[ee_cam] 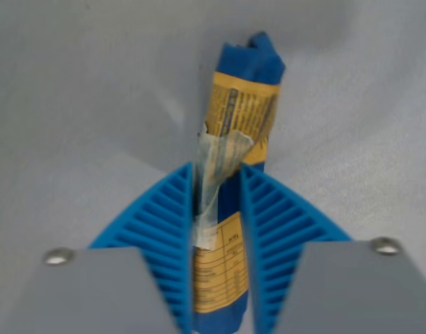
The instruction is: Pick up the blue bag
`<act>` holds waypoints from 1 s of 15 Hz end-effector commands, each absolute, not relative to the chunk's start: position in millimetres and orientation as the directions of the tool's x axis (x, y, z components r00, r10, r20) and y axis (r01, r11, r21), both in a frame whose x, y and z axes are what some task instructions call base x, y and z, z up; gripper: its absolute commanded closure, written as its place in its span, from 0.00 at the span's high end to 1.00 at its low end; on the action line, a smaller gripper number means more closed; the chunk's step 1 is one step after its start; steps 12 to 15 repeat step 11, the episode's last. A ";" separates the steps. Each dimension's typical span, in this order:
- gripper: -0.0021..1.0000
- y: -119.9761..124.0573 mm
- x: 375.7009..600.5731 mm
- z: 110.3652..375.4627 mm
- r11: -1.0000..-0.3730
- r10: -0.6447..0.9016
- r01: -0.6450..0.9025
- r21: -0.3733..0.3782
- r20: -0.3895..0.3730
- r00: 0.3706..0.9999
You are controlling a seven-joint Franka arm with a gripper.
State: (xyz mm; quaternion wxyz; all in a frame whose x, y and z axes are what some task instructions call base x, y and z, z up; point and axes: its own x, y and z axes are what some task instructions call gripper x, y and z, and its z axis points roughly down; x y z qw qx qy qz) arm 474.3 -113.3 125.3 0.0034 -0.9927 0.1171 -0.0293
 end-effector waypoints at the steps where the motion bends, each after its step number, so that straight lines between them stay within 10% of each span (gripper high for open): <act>1: 0.00 -114.3 473.7 127.4 -0.973 -0.232 -0.230 -0.032 0.099 0.968; 15: 0.00 -111.8 473.8 157.6 -0.972 -0.233 -0.232 -0.034 0.067 0.970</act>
